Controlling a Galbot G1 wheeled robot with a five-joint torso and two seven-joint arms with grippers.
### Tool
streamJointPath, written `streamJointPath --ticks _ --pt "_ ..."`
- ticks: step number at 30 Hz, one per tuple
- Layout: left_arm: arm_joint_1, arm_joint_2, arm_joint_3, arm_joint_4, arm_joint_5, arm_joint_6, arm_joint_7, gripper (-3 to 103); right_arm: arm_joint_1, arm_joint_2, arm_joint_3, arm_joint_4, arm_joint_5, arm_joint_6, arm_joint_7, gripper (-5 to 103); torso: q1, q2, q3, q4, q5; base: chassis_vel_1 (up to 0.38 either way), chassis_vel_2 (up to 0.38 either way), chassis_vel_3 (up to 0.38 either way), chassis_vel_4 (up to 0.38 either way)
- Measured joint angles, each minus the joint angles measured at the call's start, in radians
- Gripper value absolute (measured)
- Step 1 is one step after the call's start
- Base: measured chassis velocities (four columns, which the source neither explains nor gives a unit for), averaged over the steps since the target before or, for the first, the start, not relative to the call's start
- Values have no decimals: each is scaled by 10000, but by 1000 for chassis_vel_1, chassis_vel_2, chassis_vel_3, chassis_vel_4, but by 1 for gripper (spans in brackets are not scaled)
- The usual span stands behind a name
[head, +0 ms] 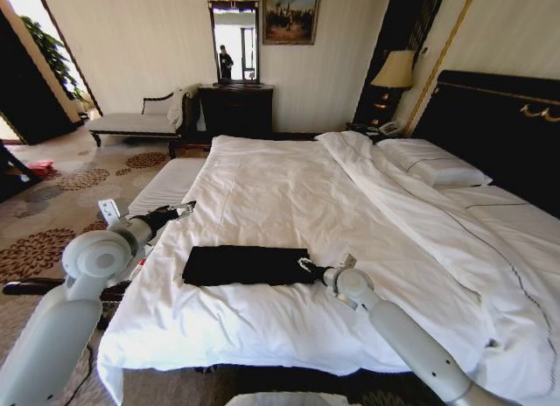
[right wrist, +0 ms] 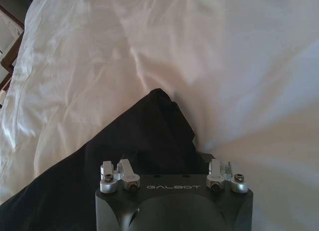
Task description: Fold the clothes on the bed.
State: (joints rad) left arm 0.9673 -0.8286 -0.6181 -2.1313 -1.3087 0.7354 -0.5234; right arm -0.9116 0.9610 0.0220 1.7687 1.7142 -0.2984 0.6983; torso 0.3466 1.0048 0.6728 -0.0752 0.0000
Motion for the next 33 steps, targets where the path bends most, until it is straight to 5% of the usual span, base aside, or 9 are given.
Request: streamJointPath --ticks 3,5,17,33 --pt "-12 -28 39 80 66 0 7 100 -82 6 34 92 3 101 -98 48 0 -1 0 0 0 0 0 0 0" --pt "-22 -31 48 99 84 0 8 100 -111 6 36 125 -5 123 -105 48 0 0 0 -1 0 0 0 0 0" --pt "-84 -46 59 104 99 0 13 100 -298 -26 89 351 -307 515 -200 3 0 -1 0 1 0 0 0 0 0" --pt "-159 -14 -8 160 100 0 38 100 -466 -987 1143 821 358 483 234 3 0 0 0 -3 -1 0 0 0 0"
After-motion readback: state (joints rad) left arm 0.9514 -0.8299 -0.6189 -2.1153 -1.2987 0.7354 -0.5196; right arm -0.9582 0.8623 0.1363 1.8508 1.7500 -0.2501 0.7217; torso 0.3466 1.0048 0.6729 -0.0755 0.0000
